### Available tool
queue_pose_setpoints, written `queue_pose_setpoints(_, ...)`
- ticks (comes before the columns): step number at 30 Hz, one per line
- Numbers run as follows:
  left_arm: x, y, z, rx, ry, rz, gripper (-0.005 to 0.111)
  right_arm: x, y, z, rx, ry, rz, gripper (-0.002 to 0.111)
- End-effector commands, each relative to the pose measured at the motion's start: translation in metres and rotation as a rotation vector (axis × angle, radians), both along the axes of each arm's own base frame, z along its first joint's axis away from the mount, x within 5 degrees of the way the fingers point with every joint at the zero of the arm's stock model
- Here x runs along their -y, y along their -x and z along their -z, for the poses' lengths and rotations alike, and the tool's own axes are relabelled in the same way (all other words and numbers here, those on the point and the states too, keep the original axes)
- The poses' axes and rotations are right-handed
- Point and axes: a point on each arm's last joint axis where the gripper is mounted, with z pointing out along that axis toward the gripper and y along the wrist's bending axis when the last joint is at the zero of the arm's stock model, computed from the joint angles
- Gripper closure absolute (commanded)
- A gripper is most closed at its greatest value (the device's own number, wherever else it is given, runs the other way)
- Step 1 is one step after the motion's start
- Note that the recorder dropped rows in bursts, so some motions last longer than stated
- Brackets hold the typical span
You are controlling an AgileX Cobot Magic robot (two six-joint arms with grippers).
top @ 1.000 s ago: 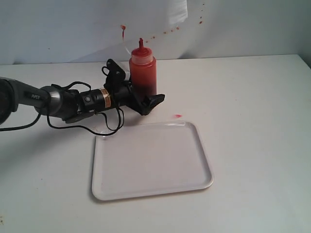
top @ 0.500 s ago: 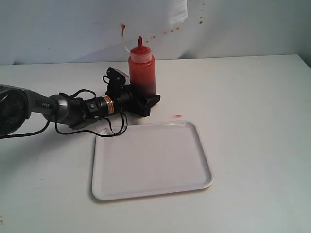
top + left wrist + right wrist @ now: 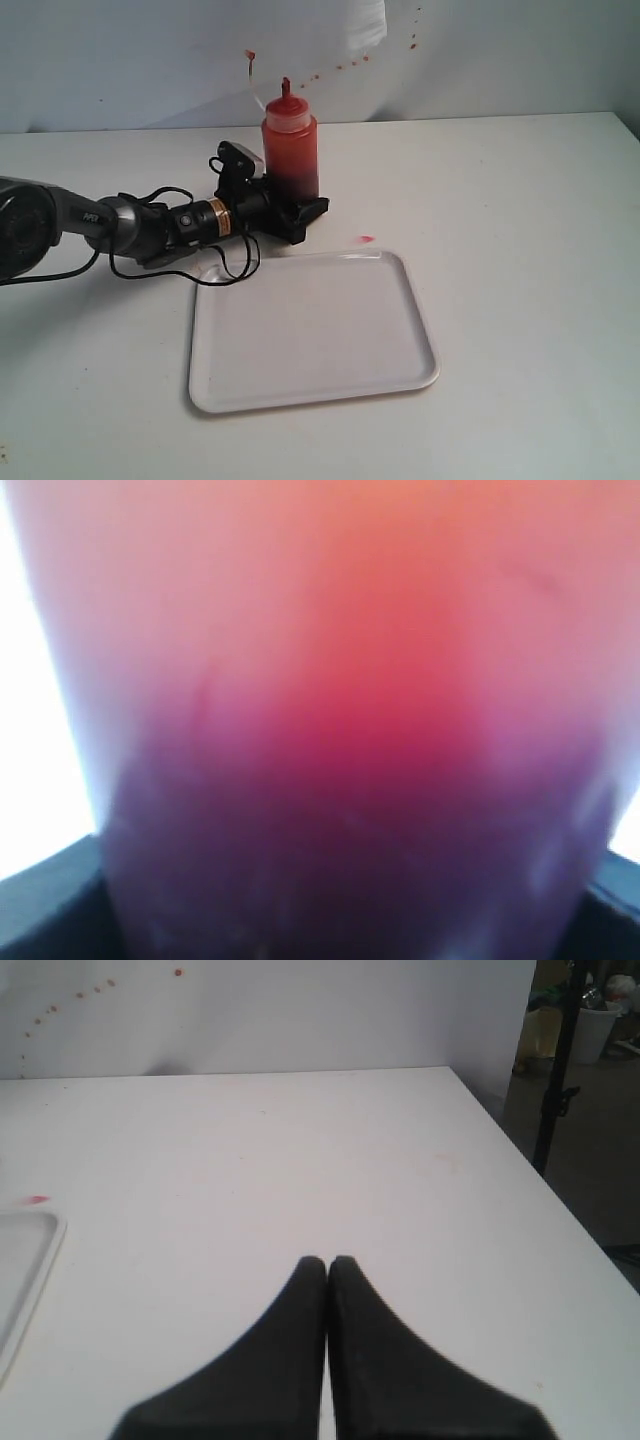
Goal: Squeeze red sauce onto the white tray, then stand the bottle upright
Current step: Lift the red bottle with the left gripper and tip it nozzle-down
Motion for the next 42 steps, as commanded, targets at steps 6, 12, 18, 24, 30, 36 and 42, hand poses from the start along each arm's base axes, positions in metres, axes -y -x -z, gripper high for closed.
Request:
queue_pose_setpoints(6,-0.026,-0.005,-0.033,0.151,0.235,0.063,0.107,0.000,0.000,0.000,0.008,0.003,-0.007,0.108)
queue_pose_setpoints(12,-0.046,-0.008,-0.043,0.171,0.246,0.083,0.107,0.000,0.000,0.000,0.008,0.003,-0.007,0.108)
queue_pose_setpoints(18,-0.051,-0.002,-0.088,0.257,0.128,0.246,0.107,-0.002,-0.002,-0.012,0.152,-0.075,-0.015,0.108)
queue_pose_setpoints(24,-0.059,0.012,-0.158,0.285,0.087,0.322,0.107,-0.001,0.000,-0.044,0.516,-0.294,-0.012,0.108)
queue_pose_setpoints(30,-0.063,0.051,-0.205,0.339,-0.060,0.352,0.107,-0.003,0.000,-0.044,0.518,-0.582,-0.047,0.108)
queue_pose_setpoints(36,-0.078,0.069,-0.219,0.362,-0.487,0.317,0.107,-0.012,0.013,-0.092,0.520,-0.491,-0.249,0.108)
queue_pose_setpoints(42,-0.086,0.077,-0.239,0.444,-0.606,0.242,0.107,-0.020,0.011,-0.141,0.511,-0.355,-0.407,0.108)
